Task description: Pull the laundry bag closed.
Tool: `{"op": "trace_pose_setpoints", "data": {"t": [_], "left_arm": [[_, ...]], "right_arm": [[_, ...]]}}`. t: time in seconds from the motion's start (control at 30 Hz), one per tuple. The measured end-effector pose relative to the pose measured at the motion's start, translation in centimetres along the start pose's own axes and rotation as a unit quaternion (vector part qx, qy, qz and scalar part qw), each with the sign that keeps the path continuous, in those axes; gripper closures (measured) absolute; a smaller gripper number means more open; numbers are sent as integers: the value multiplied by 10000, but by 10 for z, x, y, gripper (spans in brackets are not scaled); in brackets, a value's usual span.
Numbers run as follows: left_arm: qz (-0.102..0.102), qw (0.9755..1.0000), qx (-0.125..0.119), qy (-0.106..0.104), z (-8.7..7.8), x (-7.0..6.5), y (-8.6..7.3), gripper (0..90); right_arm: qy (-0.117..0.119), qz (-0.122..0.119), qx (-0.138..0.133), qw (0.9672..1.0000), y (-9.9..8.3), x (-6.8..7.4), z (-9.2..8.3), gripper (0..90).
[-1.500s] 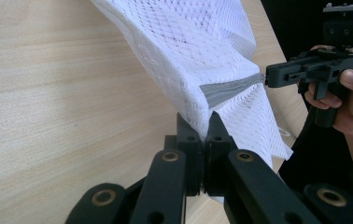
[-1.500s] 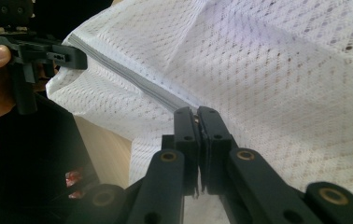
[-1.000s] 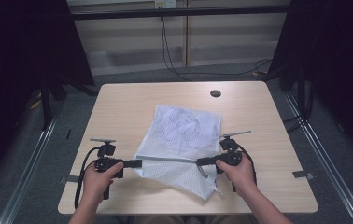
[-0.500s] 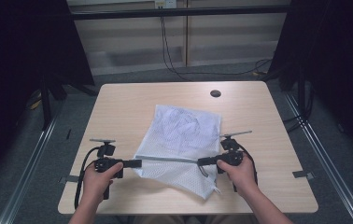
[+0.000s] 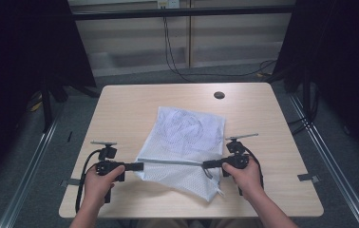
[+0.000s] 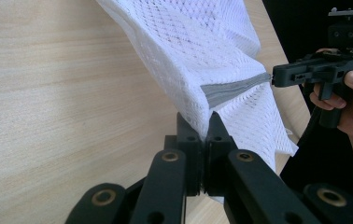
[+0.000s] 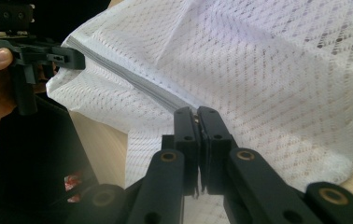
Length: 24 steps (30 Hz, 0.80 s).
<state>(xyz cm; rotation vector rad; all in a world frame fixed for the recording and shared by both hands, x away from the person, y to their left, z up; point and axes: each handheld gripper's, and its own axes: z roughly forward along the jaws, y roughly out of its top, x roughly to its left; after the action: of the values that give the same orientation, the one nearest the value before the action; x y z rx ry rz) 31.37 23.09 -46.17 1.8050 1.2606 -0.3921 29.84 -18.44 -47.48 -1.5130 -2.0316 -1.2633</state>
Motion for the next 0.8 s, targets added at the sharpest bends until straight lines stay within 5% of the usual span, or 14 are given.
{"op": "trace_pose_setpoints", "data": {"t": [0.8], "left_arm": [[69,10000,44,14,1,1,0,881]], "right_arm": [[-77,78,-73,9999,-5,-4,-8,872]]}}
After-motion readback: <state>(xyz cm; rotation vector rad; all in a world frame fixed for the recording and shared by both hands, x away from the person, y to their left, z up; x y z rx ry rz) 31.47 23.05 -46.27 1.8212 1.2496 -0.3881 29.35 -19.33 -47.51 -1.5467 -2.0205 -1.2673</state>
